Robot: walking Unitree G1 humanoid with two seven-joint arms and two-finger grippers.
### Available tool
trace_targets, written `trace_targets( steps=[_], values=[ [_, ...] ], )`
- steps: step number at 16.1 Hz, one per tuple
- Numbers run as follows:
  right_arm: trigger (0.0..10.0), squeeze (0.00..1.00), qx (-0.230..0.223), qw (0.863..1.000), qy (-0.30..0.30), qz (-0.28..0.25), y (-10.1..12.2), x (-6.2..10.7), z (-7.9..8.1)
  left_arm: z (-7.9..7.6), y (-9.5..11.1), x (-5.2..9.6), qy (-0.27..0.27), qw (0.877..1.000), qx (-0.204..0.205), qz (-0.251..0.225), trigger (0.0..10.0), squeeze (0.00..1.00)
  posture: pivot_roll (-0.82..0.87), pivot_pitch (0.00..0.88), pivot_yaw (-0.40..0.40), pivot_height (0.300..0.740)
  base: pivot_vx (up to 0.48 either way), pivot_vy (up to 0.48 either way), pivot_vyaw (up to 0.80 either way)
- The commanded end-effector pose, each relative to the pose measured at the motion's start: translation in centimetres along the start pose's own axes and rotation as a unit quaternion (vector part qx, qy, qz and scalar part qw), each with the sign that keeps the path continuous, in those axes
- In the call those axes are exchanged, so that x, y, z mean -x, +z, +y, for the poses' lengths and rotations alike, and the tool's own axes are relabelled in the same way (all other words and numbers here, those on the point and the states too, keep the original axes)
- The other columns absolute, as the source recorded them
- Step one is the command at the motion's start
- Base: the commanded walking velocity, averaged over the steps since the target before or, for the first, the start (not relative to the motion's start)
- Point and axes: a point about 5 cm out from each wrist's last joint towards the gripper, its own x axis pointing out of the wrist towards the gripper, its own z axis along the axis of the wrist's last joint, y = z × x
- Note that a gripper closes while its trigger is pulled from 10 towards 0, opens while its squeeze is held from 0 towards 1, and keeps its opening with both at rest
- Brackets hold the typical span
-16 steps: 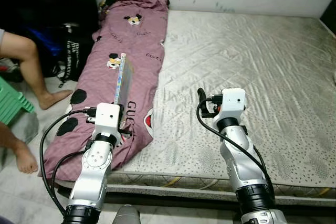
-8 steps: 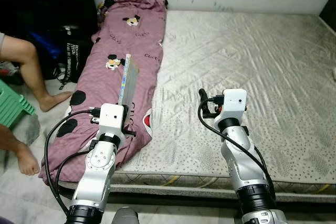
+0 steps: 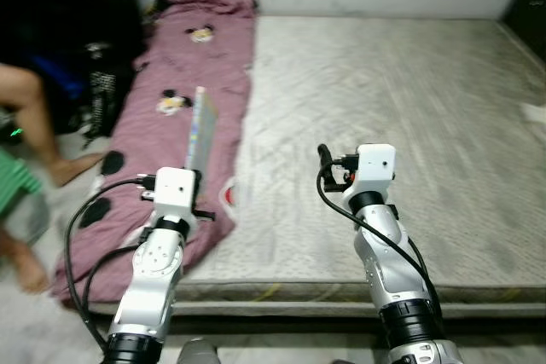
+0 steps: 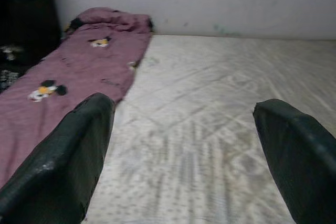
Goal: Clean up the room
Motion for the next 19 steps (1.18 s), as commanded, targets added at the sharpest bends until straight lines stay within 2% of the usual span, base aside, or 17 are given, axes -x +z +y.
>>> trace_targets(
  steps=[1,6,10,14,17,18,19],
  values=[
    [10.0,0.0,0.0,1.0,-0.004,0.004,-0.2,0.0,-0.3,-0.3,1.0,-0.4,-0.006,1.0,0.002,-0.021,10.0,0.0,0.06,0.0,-0.004,0.74,0.0,-0.349,0.0],
    [10.0,0.0,0.001,1.0,-0.003,0.004,-0.2,0.0,-0.4,-0.3,1.0,-0.4,-0.005,1.0,0.003,-0.022,10.0,0.0,0.06,0.0,-0.005,0.74,0.0,-0.345,0.0],
    [10.0,0.0,0.007,1.0,-0.008,0.003,-0.2,0.0,-0.9,-0.3,1.0,-0.5,-0.002,1.0,0.01,-0.027,10.0,0.0,0.05,0.0,-0.005,0.74,0.0,0.0,0.0],
    [10.0,0.0,0.008,1.0,-0.007,0.002,-0.1,0.0,-0.9,-0.5,1.2,-0.6,0.002,0.999,0.017,-0.038,10.0,0.0,0.05,0.0,-0.006,0.74,0.0,0.0,0.0],
    [10.0,0.0,0.008,1.0,-0.006,0.003,-0.2,0.0,-0.8,0.4,1.1,-0.5,0.016,0.999,0.017,-0.038,10.0,0.0,0.05,0.0,-0.009,0.74,0.0,0.0,0.0],
    [10.0,0.0,0.009,1.0,-0.006,0.003,-0.3,0.0,-0.9,0.7,1.2,-0.5,0.013,0.999,0.0,-0.05,10.0,0.0,0.05,0.0,-0.01,0.74,0.0,0.0,0.0],
    [10.0,0.0,0.009,1.0,-0.006,0.003,-0.2,0.0,-0.9,0.7,1.3,-0.5,0.004,0.998,0.002,-0.058,10.0,0.0,0.05,0.0,-0.011,0.74,0.0,0.0,0.0]
  ],
)
